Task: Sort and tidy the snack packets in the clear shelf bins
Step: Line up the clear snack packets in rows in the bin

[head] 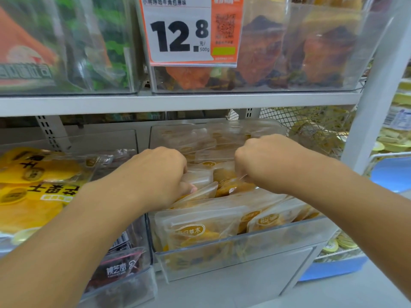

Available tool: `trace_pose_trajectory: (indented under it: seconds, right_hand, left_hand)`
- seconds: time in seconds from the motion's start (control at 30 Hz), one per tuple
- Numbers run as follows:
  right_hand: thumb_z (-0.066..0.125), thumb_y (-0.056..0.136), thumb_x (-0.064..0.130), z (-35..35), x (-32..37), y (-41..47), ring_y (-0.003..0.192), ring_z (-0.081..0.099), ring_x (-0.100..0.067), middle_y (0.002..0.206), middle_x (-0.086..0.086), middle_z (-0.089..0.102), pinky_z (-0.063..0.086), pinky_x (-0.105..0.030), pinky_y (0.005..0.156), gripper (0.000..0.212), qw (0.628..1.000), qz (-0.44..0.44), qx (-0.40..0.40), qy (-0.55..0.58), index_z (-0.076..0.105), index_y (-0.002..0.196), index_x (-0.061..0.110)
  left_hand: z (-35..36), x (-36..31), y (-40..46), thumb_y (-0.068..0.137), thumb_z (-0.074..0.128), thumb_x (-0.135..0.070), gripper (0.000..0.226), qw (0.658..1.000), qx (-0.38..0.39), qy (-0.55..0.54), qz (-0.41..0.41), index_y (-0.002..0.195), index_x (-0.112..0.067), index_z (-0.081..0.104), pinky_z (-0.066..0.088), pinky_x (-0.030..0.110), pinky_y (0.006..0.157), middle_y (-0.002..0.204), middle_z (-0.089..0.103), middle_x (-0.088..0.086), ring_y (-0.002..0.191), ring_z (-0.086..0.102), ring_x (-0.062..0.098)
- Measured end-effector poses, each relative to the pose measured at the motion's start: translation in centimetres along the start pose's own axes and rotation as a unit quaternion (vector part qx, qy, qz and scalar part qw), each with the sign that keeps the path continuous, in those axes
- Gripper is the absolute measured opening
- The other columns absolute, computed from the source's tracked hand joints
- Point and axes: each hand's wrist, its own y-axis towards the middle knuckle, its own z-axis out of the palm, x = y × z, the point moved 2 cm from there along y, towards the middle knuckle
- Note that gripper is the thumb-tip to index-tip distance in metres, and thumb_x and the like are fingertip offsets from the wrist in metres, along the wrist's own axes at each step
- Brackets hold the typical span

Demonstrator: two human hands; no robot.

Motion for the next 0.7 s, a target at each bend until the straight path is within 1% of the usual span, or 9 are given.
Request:
trace_pose_trajectory:
  seconds: [0.07,0.13,0.23,0.3,0.43,0.5,0.57,0.63,0.7]
  right_hand:
    - [0.053,0.091,0.008,0.3,-0.1,-0.1,0.056,0.042,-0.018,0.068,0.001,0.041,0.042,-0.029,0.057,0.031,1.000,0.014,0.000,0.015,0.040,0.065,0.019]
    - [0.058,0.093,0.016,0.3,-0.3,-0.3,0.072,0.058,-0.023,0.080,0.001,0.054,0.052,-0.034,0.069,0.010,0.999,0.023,0.020,0.025,0.062,0.085,0.021]
    - [0.065,0.091,0.027,-1.5,-0.4,-1.7,0.094,0.063,-0.017,0.096,0.011,0.061,0.053,-0.034,0.084,0.023,0.998,0.005,0.000,0.055,0.068,0.113,0.035]
    - [0.062,0.091,0.029,-3.8,1.0,-3.0,0.080,0.061,-0.001,0.084,0.022,0.062,0.054,-0.030,0.079,0.024,0.989,-0.036,-0.079,0.122,0.071,0.109,0.041]
    - [0.056,0.082,0.046,-7.0,7.8,-3.5,0.081,0.062,0.008,0.085,0.025,0.069,0.049,-0.014,0.072,0.029,0.923,-0.150,-0.152,0.320,0.072,0.106,0.041]
    - [0.056,0.084,0.059,-7.2,11.1,-2.1,0.100,0.058,0.005,0.114,0.023,0.065,0.046,-0.017,0.089,0.049,0.933,-0.177,-0.146,0.277,0.059,0.129,0.040]
    - [0.058,0.083,0.067,-7.7,13.5,0.0,0.129,0.047,-0.006,0.144,0.016,0.049,0.038,-0.025,0.108,0.074,0.947,-0.180,-0.146,0.222,0.039,0.148,0.035]
    - [0.060,0.079,0.072,-8.5,15.4,2.5,0.144,0.033,-0.012,0.159,0.008,0.032,0.028,-0.026,0.115,0.097,0.947,-0.185,-0.119,0.233,0.025,0.157,0.026]
    - [0.062,0.075,0.075,-9.1,17.3,5.5,0.148,0.026,-0.016,0.164,0.002,0.021,0.025,-0.029,0.117,0.112,0.948,-0.191,-0.060,0.246,0.014,0.159,0.020]
  left_hand:
    - [-0.2,0.1,-0.1,0.091,0.058,-0.061,0.044,1.000,0.002,-0.009,0.010,0.112,-0.023,0.068,0.054,0.042,0.091,0.109,0.070,-0.003,0.101,0.065,0.019]
    - [-0.6,0.4,-0.8,0.092,0.058,-0.059,0.044,0.998,0.008,-0.044,0.034,0.121,-0.028,0.066,0.051,0.040,0.097,0.121,0.067,-0.007,0.111,0.062,0.016]
    - [-1.7,1.5,-2.7,0.093,0.060,-0.055,0.037,0.992,-0.018,-0.106,0.072,0.124,-0.036,0.064,0.047,0.030,0.099,0.122,0.065,-0.016,0.114,0.058,0.002]
    - [-2.7,2.8,-4.4,0.093,0.062,-0.049,0.025,0.987,-0.042,-0.134,0.075,0.114,-0.037,0.067,0.044,0.016,0.087,0.101,0.064,-0.025,0.095,0.057,-0.012]
    - [-3.0,7.5,-8.8,0.089,0.072,-0.039,0.022,0.979,-0.116,-0.163,0.038,0.110,-0.033,0.073,0.048,0.025,0.088,0.103,0.070,-0.022,0.096,0.062,-0.002]
    - [-2.2,11.2,-11.6,0.084,0.076,-0.042,0.041,0.977,-0.166,-0.133,-0.016,0.121,-0.030,0.068,0.047,0.030,0.097,0.116,0.067,-0.016,0.109,0.061,0.007]
    - [-1.4,15.0,-14.2,0.071,0.074,-0.063,0.079,0.974,-0.177,-0.091,-0.106,0.139,-0.028,0.056,0.039,0.032,0.109,0.136,0.057,-0.006,0.129,0.050,0.017]
    - [-0.8,17.9,-16.4,0.051,0.051,-0.093,0.119,0.969,-0.142,-0.049,-0.195,0.152,-0.033,0.036,0.028,0.046,0.119,0.156,0.036,0.001,0.147,0.028,0.026]
    - [0.2,19.7,-17.5,0.037,0.038,-0.106,0.137,0.965,-0.077,-0.067,-0.241,0.156,-0.040,0.021,0.022,0.054,0.121,0.165,0.018,0.000,0.153,0.013,0.029]
